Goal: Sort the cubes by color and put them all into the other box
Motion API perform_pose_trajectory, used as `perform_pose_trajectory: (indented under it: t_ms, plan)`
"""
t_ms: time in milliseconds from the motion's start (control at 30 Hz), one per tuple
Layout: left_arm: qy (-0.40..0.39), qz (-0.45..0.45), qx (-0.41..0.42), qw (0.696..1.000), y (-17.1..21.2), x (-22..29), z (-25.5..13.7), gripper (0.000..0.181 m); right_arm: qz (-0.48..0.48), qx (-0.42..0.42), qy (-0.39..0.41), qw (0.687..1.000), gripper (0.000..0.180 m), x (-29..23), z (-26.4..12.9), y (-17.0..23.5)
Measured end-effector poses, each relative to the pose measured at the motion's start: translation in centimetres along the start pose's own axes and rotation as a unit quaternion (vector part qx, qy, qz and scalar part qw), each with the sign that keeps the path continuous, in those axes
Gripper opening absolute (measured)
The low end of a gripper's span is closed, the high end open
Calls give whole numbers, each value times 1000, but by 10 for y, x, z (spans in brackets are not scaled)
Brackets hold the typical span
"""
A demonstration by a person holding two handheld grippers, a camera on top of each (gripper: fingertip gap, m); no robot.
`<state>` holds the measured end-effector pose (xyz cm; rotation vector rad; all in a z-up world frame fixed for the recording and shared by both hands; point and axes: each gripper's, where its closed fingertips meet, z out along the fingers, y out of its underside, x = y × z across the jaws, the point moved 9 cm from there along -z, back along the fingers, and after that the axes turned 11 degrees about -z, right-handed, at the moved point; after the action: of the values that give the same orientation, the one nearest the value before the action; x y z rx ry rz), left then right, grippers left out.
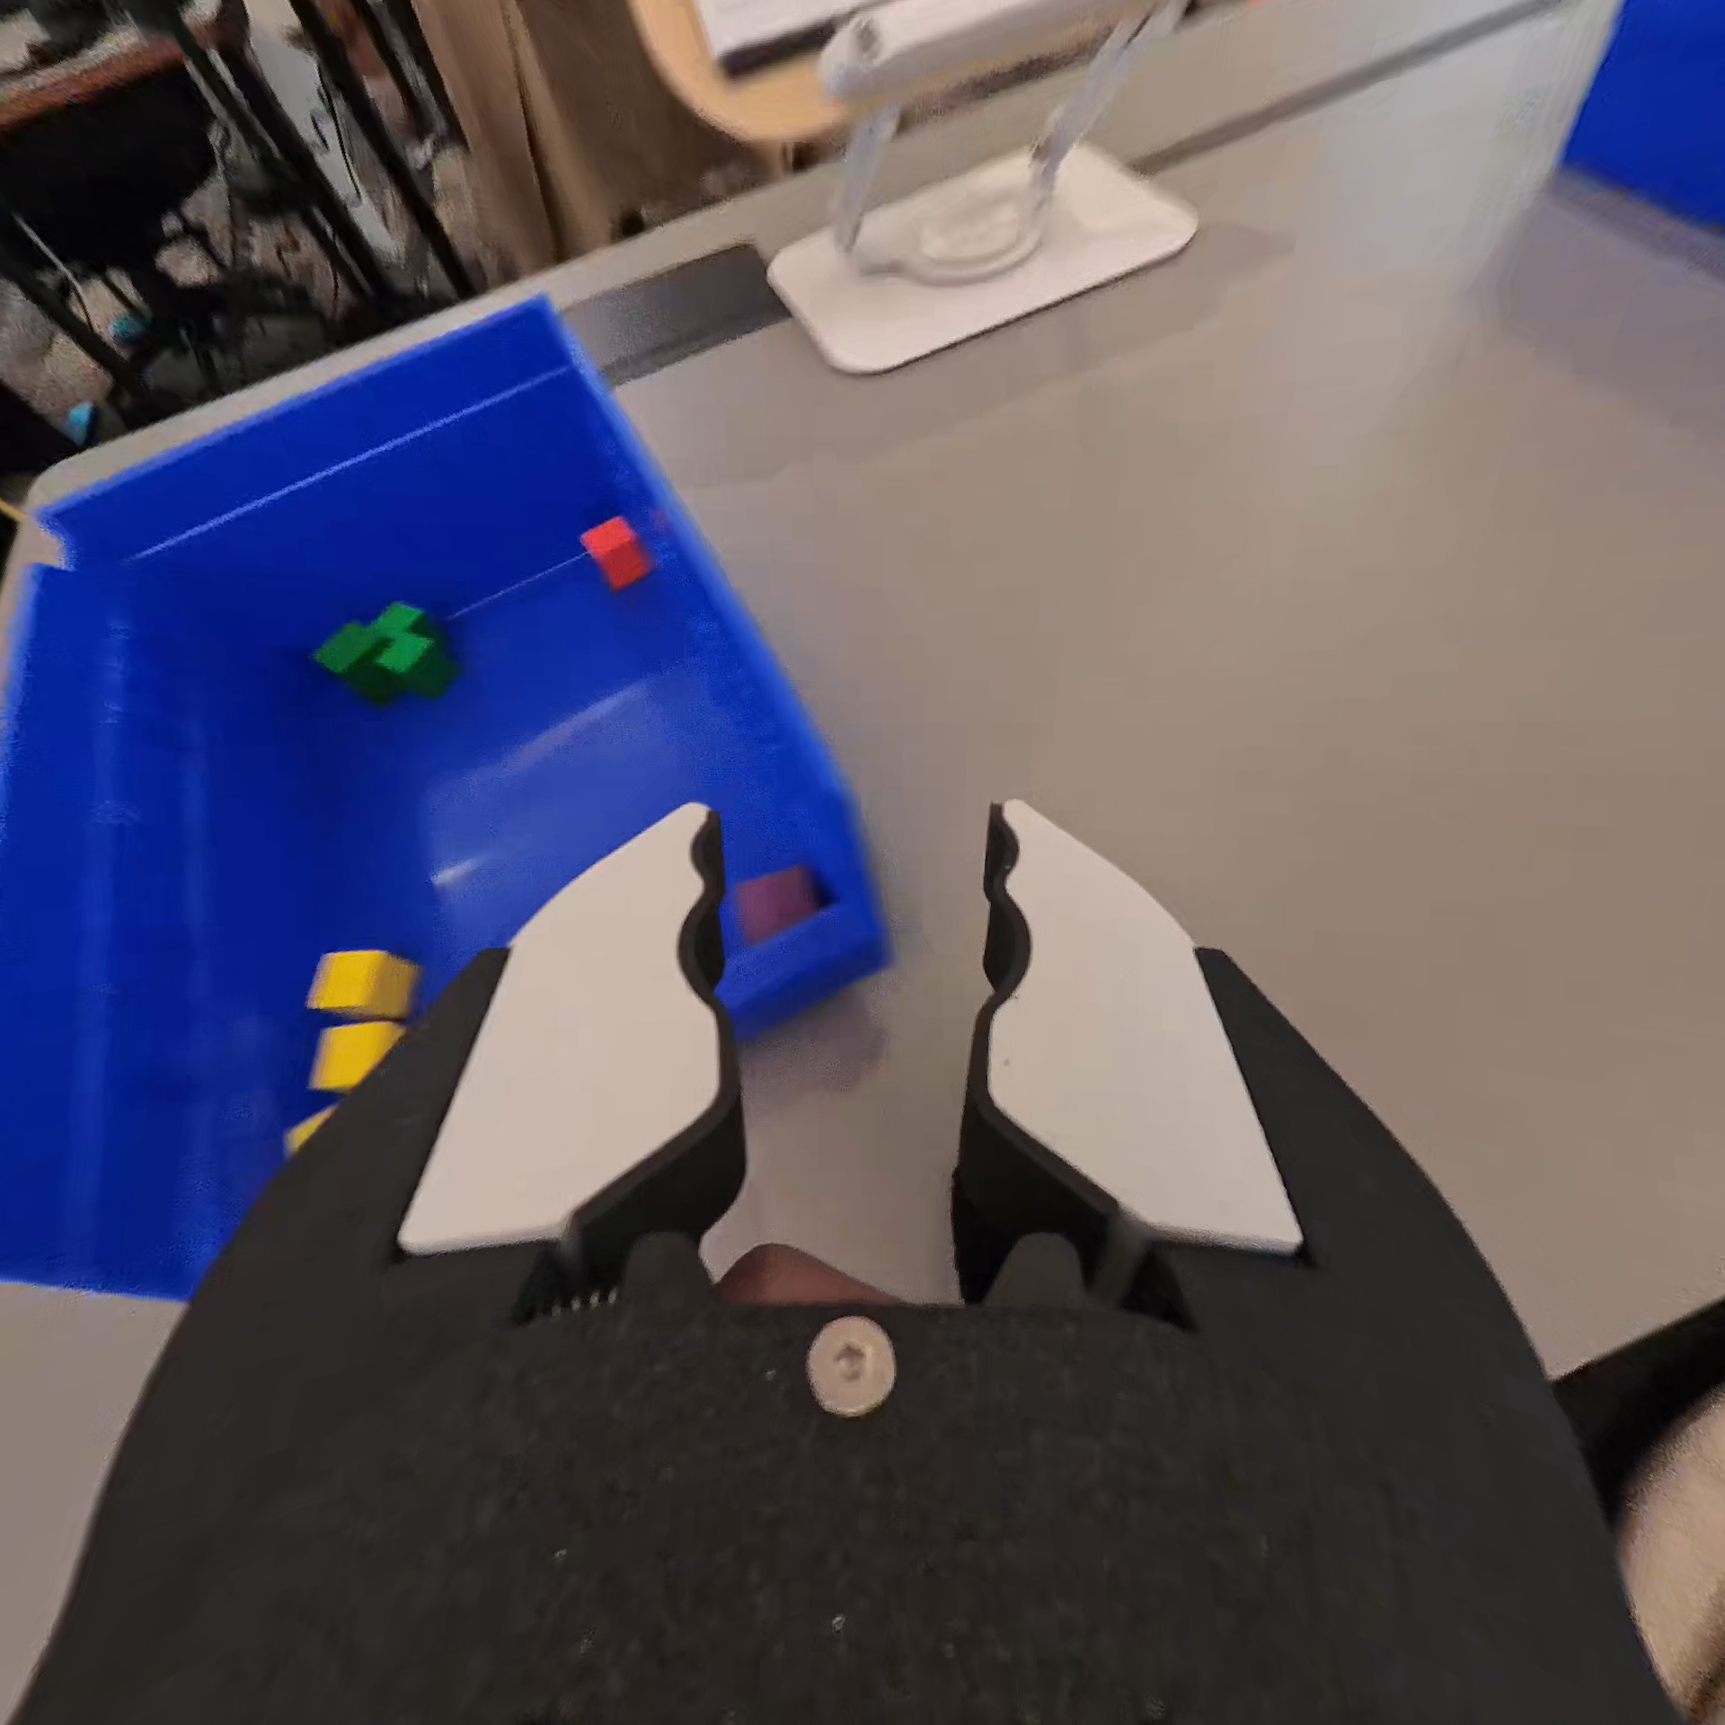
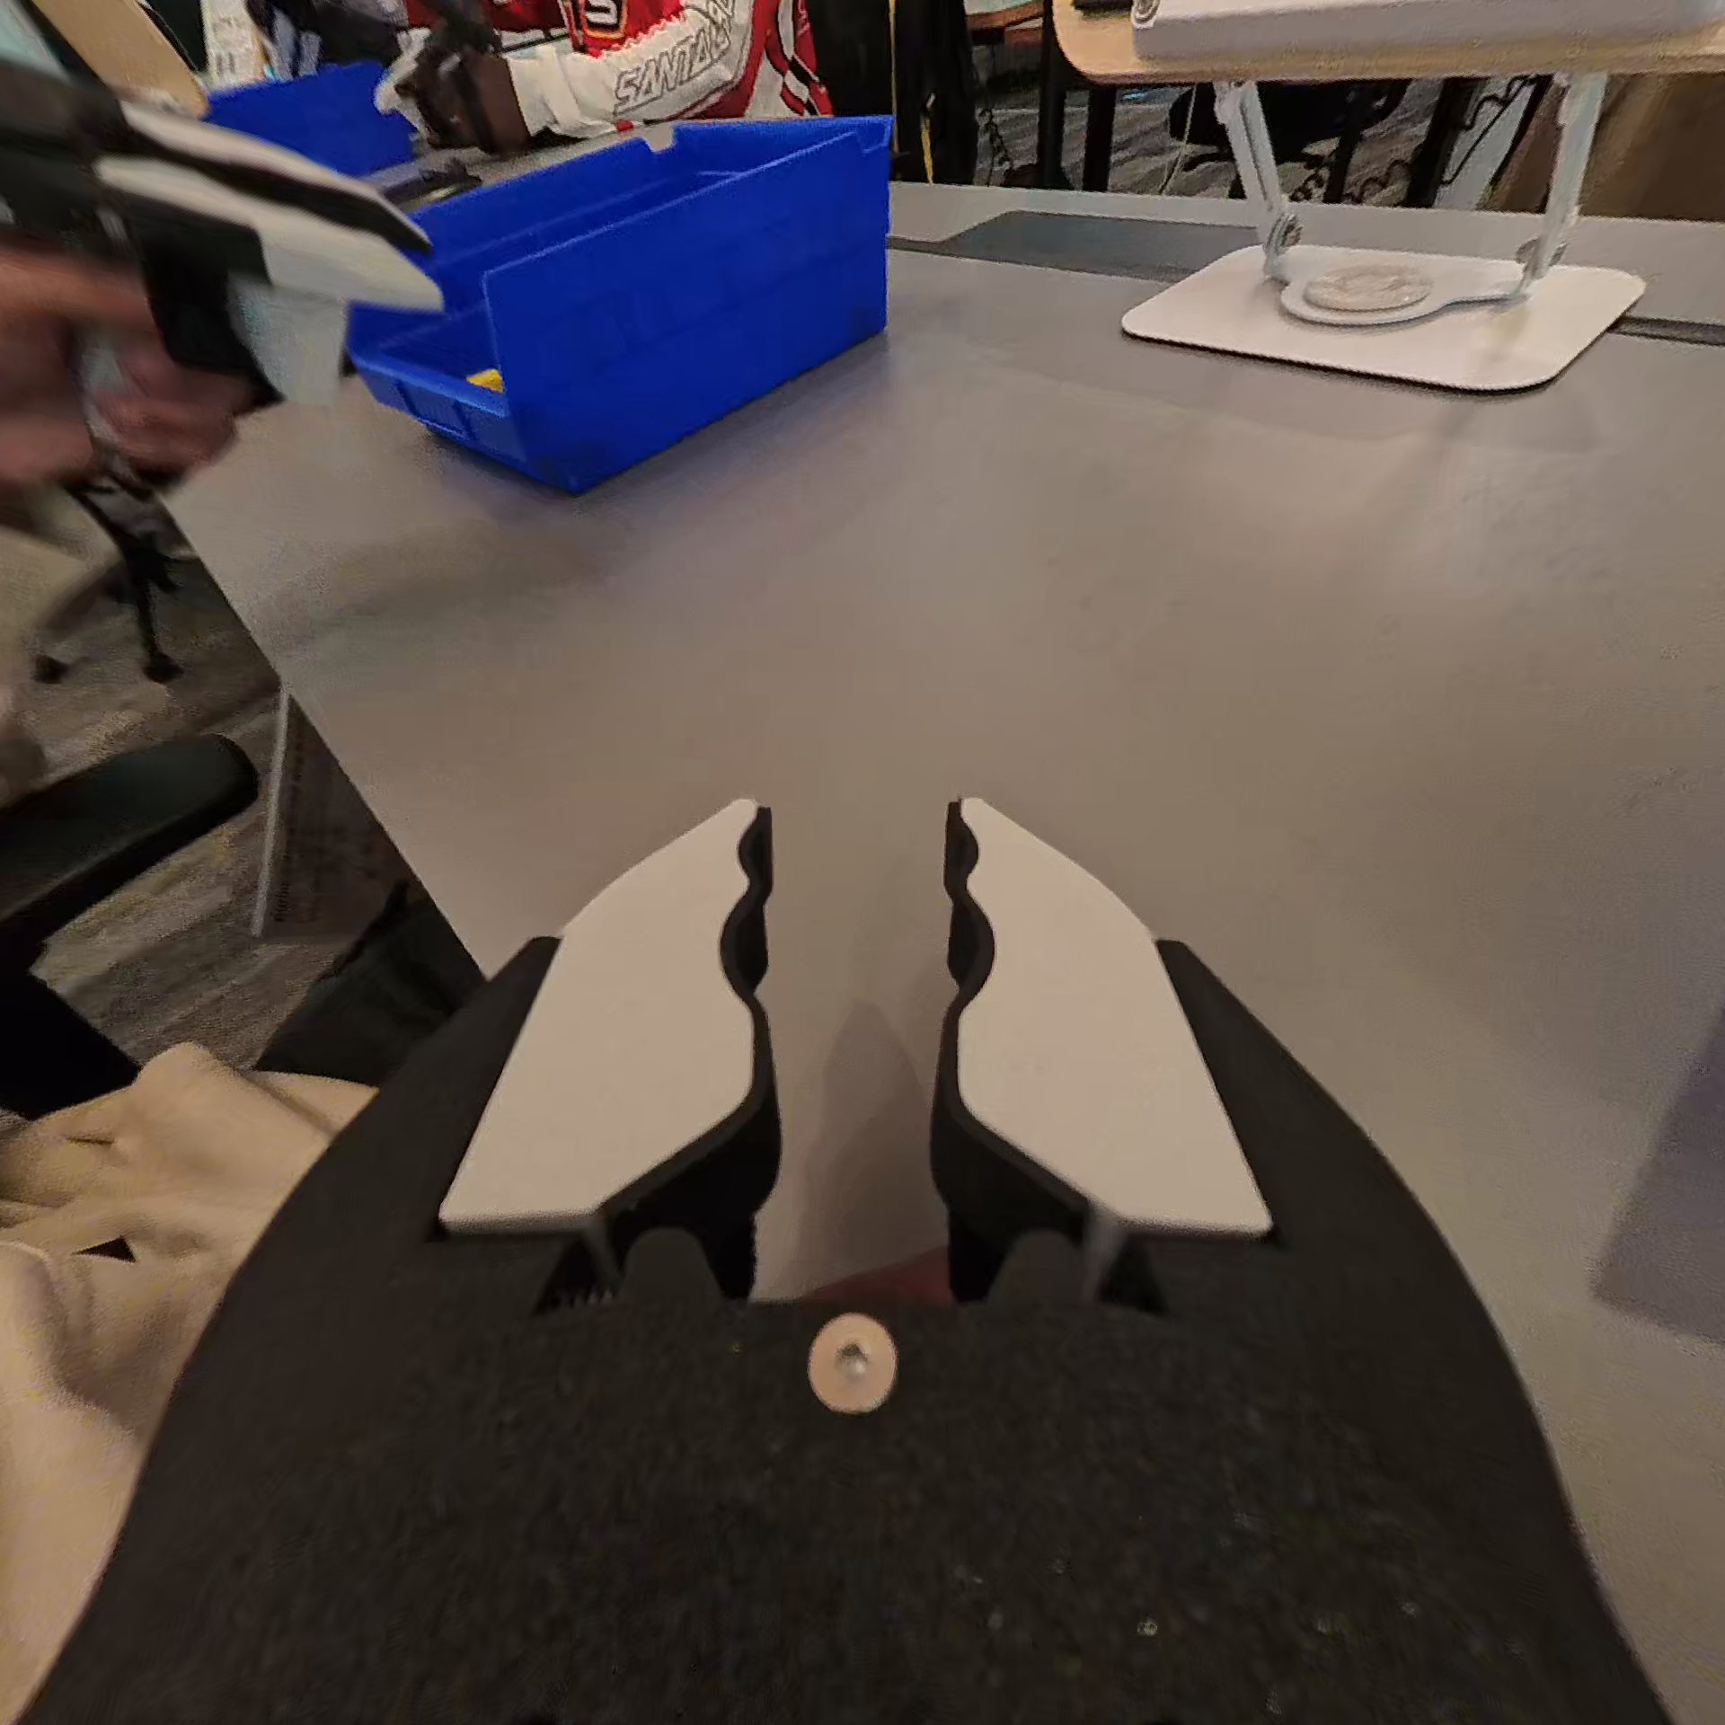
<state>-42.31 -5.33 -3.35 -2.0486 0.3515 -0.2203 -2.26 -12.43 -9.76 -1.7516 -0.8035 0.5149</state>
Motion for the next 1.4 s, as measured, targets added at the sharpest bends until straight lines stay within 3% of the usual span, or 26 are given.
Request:
perform_pose_trajectory:
  t_ms: [67, 167, 333, 500, 700, 800, 1000, 1233, 1333, 1400]
  plan:
    - [-13, 37, -52, 998, -18, -32, 11, 51, -15, 2, 15, 1000, 35, 2, -4, -1]
    - [-55, 62, -148, 985, -41, -86, 60, 53, -10, 5, 5, 1000, 34, 1, -3, -2]
    - [-150, -75, -221, 961, -63, -159, 160, 62, -10, -9, -6, 1000, 34, -6, 0, 0]
    - [-226, -196, -198, 933, -61, -194, 201, 67, -27, -14, -6, 1000, 34, -10, -1, -2]
    - [-207, -263, -215, 917, -38, -195, 212, 62, -24, -24, -10, 999, 33, -5, -3, 2]
    - [-194, -276, -200, 920, -35, -196, 214, 0, -17, -21, -24, 999, 32, -4, -1, 0]
    - [-172, -251, -196, 932, -32, -188, 196, 0, -42, -17, -16, 999, 32, -5, -6, -4]
    - [-101, -205, -114, 967, -44, -156, 118, 0, -27, -10, -14, 1000, 31, -1, -12, -5]
    - [-96, -201, -108, 969, -46, -152, 106, 2, -33, -14, -10, 999, 31, -3, -10, -5]
    - [-121, -209, -110, 964, -48, -159, 118, 39, -35, -16, -15, 999, 31, -5, -7, -6]
